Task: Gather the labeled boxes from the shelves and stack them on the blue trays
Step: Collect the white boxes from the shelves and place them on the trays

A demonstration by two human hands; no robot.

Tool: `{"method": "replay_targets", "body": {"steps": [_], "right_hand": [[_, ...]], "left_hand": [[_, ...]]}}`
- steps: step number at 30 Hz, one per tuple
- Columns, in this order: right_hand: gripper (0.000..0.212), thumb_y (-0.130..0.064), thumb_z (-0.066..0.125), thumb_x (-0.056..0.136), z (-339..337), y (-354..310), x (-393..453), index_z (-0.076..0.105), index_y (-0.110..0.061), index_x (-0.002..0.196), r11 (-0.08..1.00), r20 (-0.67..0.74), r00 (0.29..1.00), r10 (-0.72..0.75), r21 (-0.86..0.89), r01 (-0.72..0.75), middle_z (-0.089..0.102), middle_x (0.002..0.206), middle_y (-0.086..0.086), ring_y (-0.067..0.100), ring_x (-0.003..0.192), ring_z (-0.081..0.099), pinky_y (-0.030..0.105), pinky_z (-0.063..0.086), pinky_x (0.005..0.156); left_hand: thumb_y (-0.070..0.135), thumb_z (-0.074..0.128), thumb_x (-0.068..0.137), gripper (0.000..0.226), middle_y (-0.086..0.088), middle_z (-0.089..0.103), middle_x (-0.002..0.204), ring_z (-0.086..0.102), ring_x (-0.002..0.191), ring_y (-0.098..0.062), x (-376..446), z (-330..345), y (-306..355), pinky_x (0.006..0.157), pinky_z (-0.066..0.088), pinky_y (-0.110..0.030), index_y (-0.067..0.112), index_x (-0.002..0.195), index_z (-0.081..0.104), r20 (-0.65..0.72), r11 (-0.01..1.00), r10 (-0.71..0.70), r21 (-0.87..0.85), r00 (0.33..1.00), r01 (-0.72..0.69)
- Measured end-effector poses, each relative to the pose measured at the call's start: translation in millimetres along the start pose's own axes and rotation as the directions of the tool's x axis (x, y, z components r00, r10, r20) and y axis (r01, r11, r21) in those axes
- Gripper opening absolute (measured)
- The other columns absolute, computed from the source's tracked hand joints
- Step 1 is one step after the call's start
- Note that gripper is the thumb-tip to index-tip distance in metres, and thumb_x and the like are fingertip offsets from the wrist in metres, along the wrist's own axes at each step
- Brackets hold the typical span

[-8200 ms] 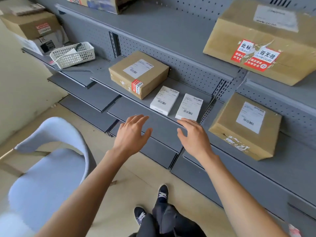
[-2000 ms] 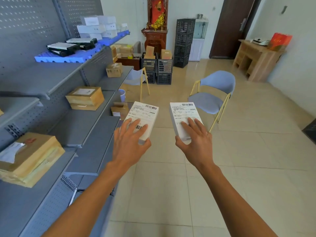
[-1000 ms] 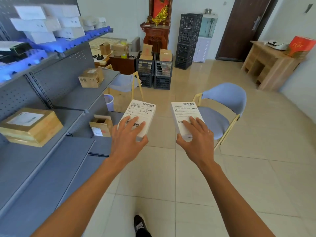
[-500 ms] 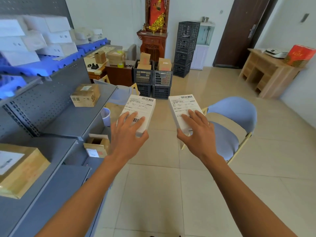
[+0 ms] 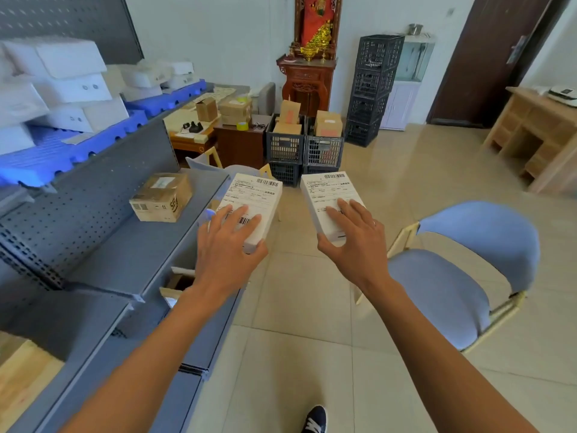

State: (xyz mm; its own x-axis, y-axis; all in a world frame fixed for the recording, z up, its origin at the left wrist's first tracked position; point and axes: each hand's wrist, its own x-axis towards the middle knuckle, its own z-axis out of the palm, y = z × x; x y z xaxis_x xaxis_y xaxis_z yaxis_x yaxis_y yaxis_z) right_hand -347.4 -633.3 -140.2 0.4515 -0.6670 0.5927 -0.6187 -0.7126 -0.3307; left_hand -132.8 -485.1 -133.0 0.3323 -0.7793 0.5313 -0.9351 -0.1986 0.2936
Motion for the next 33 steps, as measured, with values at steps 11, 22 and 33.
{"method": "replay_targets", "body": {"steps": [11,22,33], "right_hand": [[0.061,-0.058,0.050,0.084,78,59,174,0.063,-0.023,0.132,0.990,0.051,0.990,-0.132,0.056,0.129,0.054,0.147,0.003,0.027,0.140,0.043,0.052,0.045,0.098],[0.055,-0.051,0.060,0.086,176,26,318,0.063,-0.020,0.132,0.942,0.005,0.957,-0.289,0.179,0.283,0.054,0.146,0.006,0.028,0.139,0.044,0.053,0.044,0.103],[0.057,-0.050,0.062,0.086,241,-54,445,0.062,-0.019,0.134,0.873,-0.081,0.919,-0.386,0.289,0.392,0.053,0.147,0.006,0.028,0.140,0.043,0.053,0.043,0.106]], "left_hand": [[0.047,0.053,0.087,0.052,-0.007,0.057,0.143,0.044,0.138,-0.032,146,52,-43,0.103,0.040,-0.059,0.019,0.129,0.066,-0.112,0.992,-0.081,0.089,0.990,0.091],[0.046,0.054,0.085,0.049,-0.007,0.060,0.139,0.048,0.134,-0.032,275,70,-121,0.095,0.044,-0.057,0.018,0.124,0.068,-0.278,0.981,-0.113,0.119,0.954,0.150],[0.055,0.049,0.088,0.055,-0.002,0.056,0.145,0.041,0.140,-0.029,363,26,-193,0.103,0.040,-0.056,0.023,0.130,0.066,-0.373,0.959,-0.167,0.154,0.913,0.239]]}}
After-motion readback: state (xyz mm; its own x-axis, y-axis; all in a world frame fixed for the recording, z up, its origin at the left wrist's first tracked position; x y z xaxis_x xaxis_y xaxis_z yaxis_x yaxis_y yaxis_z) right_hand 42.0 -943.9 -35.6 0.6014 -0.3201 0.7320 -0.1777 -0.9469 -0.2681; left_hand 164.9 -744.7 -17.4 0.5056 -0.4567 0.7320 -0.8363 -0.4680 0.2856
